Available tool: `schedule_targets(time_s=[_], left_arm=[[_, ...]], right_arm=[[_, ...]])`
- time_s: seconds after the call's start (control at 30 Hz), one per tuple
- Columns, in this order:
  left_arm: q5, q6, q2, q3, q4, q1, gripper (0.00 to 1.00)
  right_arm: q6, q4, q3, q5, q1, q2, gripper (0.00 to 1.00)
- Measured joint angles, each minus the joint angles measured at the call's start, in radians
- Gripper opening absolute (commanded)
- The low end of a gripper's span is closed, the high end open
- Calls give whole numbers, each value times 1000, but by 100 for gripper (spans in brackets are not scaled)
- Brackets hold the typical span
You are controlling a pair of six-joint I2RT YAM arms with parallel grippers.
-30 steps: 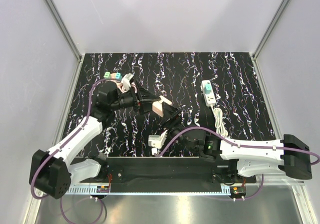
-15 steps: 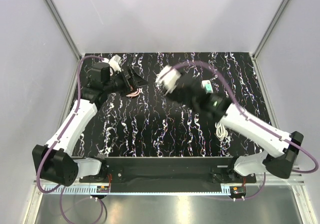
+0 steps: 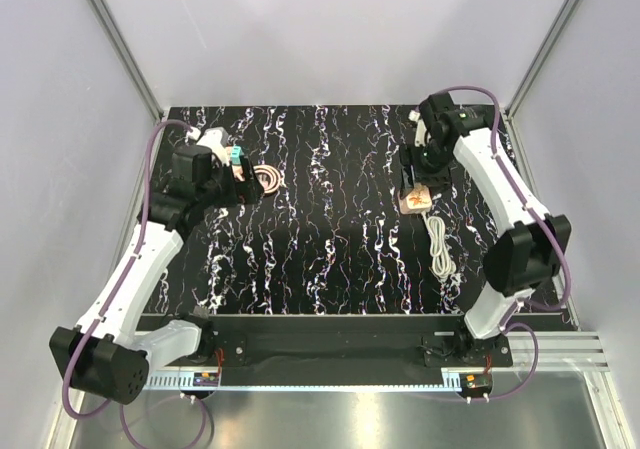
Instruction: Insert the plug
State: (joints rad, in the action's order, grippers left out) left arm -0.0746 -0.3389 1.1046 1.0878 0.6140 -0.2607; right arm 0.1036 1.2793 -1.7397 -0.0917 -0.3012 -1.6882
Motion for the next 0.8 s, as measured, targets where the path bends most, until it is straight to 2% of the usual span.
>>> schedule_targets(time_s=[0.17, 0.33, 0.57, 0.8], left_arm=[[-6, 33, -11, -64, -8, 0, 99], [-34, 40, -4, -79, -10, -7, 99], [-79, 41, -2, -82, -17, -10, 99], [-90, 44, -2, -100, -39, -14, 99]], right_arm=[[29, 42, -36, -93, 98, -116, 0], [-14, 53, -96, -140, 151, -190, 0], [-108, 55, -163, -127, 174, -273, 0], [-169, 56, -259, -47, 186, -391, 0]])
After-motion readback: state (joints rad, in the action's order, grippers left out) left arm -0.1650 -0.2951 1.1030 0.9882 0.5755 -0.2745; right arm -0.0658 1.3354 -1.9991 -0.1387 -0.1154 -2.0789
